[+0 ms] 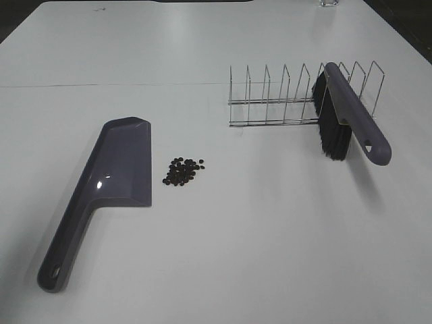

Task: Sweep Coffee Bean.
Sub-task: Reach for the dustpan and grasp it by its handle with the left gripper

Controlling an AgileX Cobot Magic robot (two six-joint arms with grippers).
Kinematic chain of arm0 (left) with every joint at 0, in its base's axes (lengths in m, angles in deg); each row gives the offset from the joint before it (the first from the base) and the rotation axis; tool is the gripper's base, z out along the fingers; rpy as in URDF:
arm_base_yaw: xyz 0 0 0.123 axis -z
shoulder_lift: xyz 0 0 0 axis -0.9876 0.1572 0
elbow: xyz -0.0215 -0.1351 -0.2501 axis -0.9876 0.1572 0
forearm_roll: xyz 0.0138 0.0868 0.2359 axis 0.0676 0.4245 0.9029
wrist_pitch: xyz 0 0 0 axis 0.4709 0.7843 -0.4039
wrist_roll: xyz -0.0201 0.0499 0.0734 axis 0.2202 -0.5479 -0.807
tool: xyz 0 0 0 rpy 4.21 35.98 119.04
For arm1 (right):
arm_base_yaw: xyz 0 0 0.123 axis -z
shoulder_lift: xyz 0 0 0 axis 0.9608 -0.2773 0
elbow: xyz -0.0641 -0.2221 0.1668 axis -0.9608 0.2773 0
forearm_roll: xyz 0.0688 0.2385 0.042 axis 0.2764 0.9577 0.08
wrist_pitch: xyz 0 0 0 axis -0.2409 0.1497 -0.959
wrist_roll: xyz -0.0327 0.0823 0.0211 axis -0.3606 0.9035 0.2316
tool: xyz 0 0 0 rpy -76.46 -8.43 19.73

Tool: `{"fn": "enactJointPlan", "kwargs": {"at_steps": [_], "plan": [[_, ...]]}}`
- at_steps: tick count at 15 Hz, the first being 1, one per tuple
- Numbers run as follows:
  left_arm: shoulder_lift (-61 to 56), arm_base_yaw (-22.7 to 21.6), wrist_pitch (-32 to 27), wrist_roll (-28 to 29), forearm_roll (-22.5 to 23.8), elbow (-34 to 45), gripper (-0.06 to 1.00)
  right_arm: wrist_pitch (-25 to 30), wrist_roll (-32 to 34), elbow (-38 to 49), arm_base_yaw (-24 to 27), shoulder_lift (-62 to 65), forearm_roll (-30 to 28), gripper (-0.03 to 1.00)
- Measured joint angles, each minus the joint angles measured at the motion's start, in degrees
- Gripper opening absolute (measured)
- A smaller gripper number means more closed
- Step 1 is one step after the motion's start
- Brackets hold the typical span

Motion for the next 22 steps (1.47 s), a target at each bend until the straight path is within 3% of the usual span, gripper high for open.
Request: {"fn": "enactJointPlan", "kwargs": {"at_steps": [5, 7, 13, 22], "plan": [[21.26, 5.84, 12.78, -3.95, -0.34, -4.13, 0.99, 0.00, 0.00, 0.00, 0.00, 0.00, 0.00, 0.63], [28.65, 5.90, 16.33, -0.74, -0.92, -6.70, 0.99, 0.00, 0.00, 0.00, 0.00, 0.00, 0.00, 0.63], [41.54, 8.54, 17.88, 5.04, -0.34, -14.27, 0.97, 0.00, 0.00, 0.00, 0.00, 0.00, 0.00, 0.63], [48.30, 8.54, 18.68, 5.33, 0.69, -15.47, 0.81, 0.00, 0.00, 0.00, 0.00, 0.00, 0.00, 0.63]]}}
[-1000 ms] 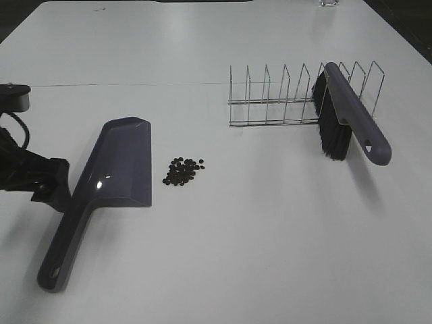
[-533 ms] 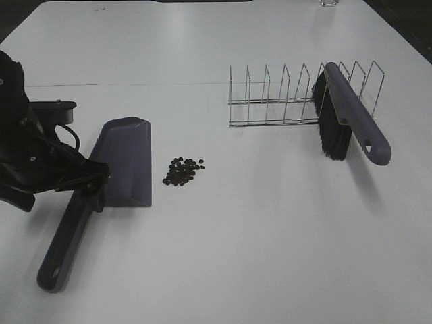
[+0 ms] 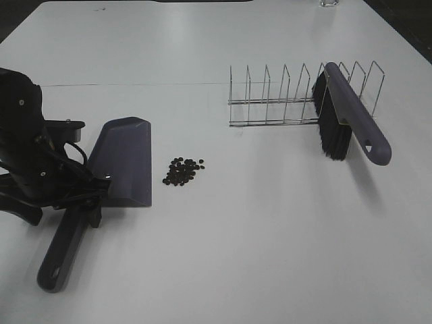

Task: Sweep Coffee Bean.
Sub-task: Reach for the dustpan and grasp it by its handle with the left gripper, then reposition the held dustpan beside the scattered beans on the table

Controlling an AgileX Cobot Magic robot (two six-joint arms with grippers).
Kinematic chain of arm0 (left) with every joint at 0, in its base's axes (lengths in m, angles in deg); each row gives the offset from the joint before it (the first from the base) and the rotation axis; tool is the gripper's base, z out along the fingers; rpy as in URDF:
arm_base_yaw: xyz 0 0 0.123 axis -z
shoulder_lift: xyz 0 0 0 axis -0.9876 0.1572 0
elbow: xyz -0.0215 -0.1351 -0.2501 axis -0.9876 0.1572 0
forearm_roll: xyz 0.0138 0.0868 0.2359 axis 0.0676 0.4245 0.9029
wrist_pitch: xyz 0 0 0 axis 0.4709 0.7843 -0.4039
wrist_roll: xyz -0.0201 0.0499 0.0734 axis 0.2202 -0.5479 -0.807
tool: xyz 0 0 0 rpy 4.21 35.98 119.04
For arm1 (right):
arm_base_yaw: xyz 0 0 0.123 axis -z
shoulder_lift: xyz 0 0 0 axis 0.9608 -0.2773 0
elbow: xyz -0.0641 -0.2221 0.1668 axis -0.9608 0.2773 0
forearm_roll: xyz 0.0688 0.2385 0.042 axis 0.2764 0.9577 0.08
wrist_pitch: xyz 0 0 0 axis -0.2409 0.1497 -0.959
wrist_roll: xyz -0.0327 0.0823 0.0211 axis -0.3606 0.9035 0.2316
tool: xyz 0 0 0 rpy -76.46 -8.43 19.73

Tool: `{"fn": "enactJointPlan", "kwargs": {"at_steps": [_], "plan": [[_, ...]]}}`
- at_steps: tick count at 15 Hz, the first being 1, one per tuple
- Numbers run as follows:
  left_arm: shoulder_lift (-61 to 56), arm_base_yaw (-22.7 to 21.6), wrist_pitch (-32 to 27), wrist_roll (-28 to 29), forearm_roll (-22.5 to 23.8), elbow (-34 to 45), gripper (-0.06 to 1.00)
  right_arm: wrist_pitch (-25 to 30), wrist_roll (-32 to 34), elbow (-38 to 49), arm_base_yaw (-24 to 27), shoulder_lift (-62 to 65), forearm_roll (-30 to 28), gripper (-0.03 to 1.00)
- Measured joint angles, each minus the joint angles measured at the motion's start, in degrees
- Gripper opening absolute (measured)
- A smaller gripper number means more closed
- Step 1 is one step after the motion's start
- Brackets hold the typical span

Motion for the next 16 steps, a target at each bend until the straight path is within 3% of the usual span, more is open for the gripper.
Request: {"fn": "enactJointPlan", "kwargs": {"at_steps": [2, 6, 10, 16], "plan": [[0.97, 0.00, -0.06, 0.00, 0.34, -0.46, 0.75, 0.00, 0.00, 0.00, 0.00, 0.00, 0.00, 0.63], [1.03, 0.00, -0.06, 0.00, 0.52, -0.52, 0.50, 0.00, 0.00, 0.00, 0.00, 0.00, 0.17, 0.63], [1.03, 0.00, -0.34, -0.06, 0.34, -0.52, 0.34, 0.00, 0.00, 0.00, 0.00, 0.00, 0.17, 0.63], [1.03, 0.00, -0.23, -0.74, 0.57, -0.52, 0.33, 0.00, 0.00, 0.00, 0.00, 0.00, 0.17, 0.63]]}}
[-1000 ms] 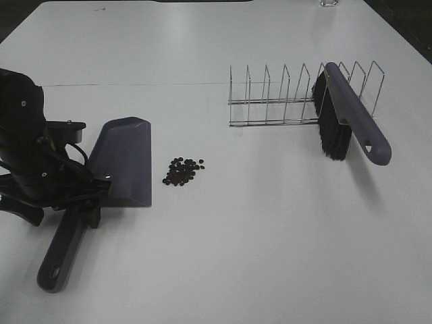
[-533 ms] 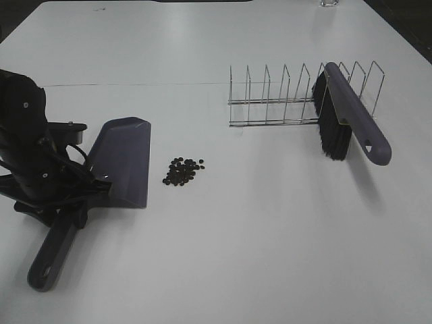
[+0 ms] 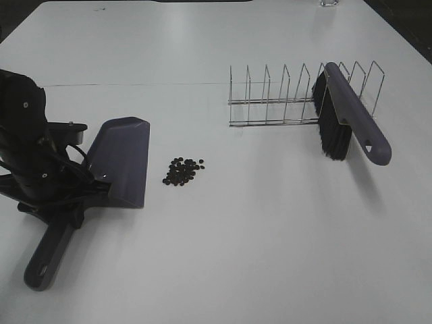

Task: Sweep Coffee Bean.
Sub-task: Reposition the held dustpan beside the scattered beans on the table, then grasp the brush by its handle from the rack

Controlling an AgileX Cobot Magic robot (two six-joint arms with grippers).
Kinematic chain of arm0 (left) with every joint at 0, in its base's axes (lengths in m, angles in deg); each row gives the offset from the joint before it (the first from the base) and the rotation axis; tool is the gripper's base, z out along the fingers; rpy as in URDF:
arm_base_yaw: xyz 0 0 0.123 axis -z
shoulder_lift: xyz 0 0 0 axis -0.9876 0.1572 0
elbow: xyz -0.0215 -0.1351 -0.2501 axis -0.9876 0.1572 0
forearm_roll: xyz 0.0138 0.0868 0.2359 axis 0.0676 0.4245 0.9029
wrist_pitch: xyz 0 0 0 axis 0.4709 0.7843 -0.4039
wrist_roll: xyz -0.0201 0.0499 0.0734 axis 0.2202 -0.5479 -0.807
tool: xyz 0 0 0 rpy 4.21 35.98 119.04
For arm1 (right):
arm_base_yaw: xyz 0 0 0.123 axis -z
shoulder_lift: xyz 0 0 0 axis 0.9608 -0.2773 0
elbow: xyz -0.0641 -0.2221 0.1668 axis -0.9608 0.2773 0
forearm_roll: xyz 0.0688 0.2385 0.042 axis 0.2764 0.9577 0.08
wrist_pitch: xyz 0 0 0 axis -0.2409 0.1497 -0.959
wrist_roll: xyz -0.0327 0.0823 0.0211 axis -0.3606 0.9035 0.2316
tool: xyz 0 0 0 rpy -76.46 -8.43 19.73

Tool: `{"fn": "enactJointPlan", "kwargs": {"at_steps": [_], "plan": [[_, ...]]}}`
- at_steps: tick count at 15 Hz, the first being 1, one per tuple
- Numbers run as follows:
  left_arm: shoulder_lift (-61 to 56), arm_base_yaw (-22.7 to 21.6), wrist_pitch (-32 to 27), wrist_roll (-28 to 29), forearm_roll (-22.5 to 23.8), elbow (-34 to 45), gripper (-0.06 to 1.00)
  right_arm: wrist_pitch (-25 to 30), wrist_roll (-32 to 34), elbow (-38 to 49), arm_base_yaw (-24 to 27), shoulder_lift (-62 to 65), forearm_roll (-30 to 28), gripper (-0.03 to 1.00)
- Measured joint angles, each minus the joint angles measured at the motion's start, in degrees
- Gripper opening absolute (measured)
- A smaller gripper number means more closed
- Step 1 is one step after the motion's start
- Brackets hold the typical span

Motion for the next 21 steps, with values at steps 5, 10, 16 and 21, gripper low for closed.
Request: {"fn": "enactJointPlan", "kwargs": {"at_steps": [5, 10, 16, 21], "plan": [[-2.29, 0.00, -0.80, -1.83, 1.66, 0.00, 0.33, 0.00, 0.00, 0.00, 0.00, 0.00, 0.00, 0.63], [-7.73, 0.00, -6.02, -1.83, 2.75, 0.00, 0.33, 0.00, 0.00, 0.00, 0.00, 0.00, 0.00, 0.63], [-7.73, 0.00, -6.02, -1.83, 2.75, 0.00, 0.33, -0.11, 2.12, -0.92, 0.00, -6.93, 2.58, 0.63], [-7.73, 0.00, -5.16, -1.83, 2.75, 0.00, 0.33, -5.84, 3.21, -8.31, 0.00, -32.20, 4.93, 0.65]]}}
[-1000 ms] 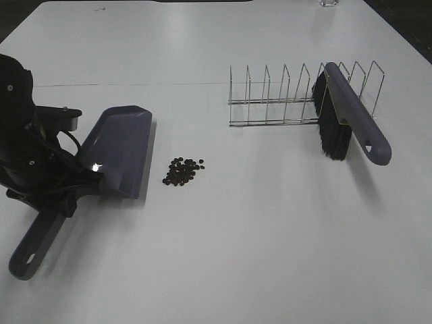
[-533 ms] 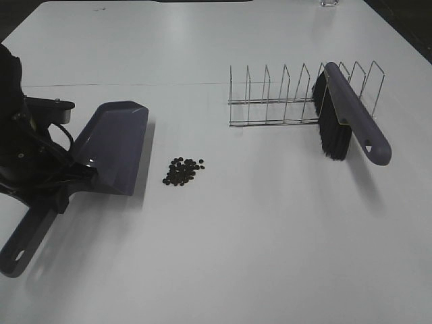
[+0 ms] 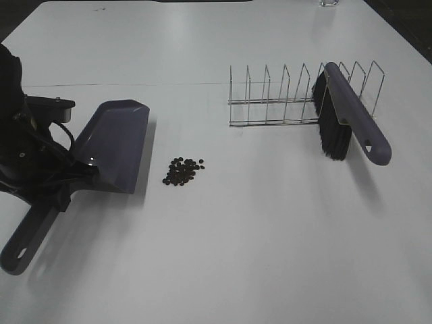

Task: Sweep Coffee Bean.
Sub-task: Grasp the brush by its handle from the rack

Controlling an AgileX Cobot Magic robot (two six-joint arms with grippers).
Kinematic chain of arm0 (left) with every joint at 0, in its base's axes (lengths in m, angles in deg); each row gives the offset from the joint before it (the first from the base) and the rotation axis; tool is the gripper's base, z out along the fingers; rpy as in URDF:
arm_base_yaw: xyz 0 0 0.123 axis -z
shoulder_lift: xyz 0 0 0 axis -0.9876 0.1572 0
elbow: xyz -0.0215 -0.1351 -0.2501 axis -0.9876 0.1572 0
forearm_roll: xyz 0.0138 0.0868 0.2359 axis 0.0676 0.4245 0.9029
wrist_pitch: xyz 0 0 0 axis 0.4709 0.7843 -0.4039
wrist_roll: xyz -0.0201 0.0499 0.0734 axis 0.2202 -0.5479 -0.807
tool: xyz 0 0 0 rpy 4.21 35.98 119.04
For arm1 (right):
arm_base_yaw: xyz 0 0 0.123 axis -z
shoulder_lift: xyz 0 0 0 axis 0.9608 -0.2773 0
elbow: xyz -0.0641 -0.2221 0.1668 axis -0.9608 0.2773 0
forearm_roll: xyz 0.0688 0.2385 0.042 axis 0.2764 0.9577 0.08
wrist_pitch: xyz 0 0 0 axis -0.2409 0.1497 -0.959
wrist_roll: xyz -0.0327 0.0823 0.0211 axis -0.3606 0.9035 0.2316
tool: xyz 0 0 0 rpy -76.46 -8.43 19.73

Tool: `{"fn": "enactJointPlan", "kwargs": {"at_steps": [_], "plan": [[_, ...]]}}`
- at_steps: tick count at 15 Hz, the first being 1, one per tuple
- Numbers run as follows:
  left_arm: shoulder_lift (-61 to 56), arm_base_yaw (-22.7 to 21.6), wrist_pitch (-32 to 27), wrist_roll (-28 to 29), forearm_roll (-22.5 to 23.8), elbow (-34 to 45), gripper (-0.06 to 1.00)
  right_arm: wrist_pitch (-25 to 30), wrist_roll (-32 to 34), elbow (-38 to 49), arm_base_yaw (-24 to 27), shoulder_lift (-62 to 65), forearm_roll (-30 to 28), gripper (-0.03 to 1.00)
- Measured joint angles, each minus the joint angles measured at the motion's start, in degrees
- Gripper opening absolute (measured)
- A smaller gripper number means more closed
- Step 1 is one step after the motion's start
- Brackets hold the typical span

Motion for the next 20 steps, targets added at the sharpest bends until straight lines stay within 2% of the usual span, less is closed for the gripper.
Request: {"fn": "enactJointPlan", "kwargs": {"at_steps": [1, 2, 4, 6, 8, 12, 13, 14, 17, 20], "plan": [[0.00, 0.00, 0.40, 0.00, -0.06, 0.00, 0.33, 1.03, 0.17, -5.90, 0.00, -11.06, 1.95, 0.82], [0.00, 0.00, 0.46, 0.00, -0.17, 0.00, 0.33, 2.75, 0.17, -9.97, 0.00, -17.36, 1.95, 0.91], [0.00, 0.00, 0.52, 0.00, -0.63, 0.00, 0.33, 3.21, 0.17, -15.58, 0.00, -26.18, 1.95, 0.96], [0.00, 0.00, 0.63, 0.00, -1.49, 0.00, 0.33, 2.86, 0.17, -25.21, 0.00, -38.45, 1.95, 0.98], [0.00, 0.00, 0.63, 0.00, -2.58, 0.00, 0.33, 4.76, 0.17, -34.95, 0.00, -49.96, 1.15, 0.98], [0.00, 0.00, -0.63, 0.00, -2.75, 0.00, 0.33, 10.14, 0.63, -54.95, 0.00, -73.80, -4.07, 0.98], [0.00, 0.00, -0.80, 0.00, -2.75, 0.00, 0.33, 10.83, 0.69, -57.41, 0.00, -76.60, -4.76, 0.98], [0.00, 0.00, -0.86, 0.00, -2.86, 0.00, 0.33, 11.63, 1.49, -66.46, 0.00, -86.63, -6.76, 0.98], [0.00, 0.00, -0.86, 0.00, -2.98, 0.00, 0.33, 11.63, 1.49, -77.23, 0.00, -98.15, -7.05, 0.98], [0.00, 0.00, -0.86, 0.00, -3.04, 0.00, 0.33, 11.63, 1.55, -80.16, 0.00, -102.16, -6.59, 0.98]]}}
